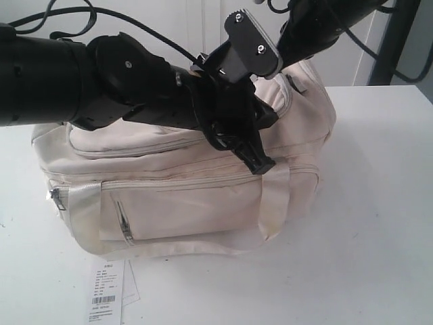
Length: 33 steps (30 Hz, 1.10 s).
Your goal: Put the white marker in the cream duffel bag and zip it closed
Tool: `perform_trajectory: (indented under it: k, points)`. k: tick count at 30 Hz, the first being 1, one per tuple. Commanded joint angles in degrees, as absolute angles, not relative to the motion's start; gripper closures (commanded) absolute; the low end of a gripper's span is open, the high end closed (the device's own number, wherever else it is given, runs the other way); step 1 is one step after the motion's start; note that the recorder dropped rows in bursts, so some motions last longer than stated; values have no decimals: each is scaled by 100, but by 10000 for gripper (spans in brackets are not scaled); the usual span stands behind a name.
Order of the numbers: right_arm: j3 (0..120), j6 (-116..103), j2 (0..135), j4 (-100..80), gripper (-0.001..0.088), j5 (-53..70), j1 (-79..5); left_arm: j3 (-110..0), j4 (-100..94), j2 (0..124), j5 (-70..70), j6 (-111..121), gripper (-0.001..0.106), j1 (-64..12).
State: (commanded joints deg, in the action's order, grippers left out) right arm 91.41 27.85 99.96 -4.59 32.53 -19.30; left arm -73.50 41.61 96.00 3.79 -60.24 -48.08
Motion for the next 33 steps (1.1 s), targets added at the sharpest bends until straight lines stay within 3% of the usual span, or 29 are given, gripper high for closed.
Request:
perform_trajectory:
  k: [33]
  points:
    - [9152,2468,10853,-469,868,1352,-1893,-7350,4161,9600,353,-6024,1053,-4808]
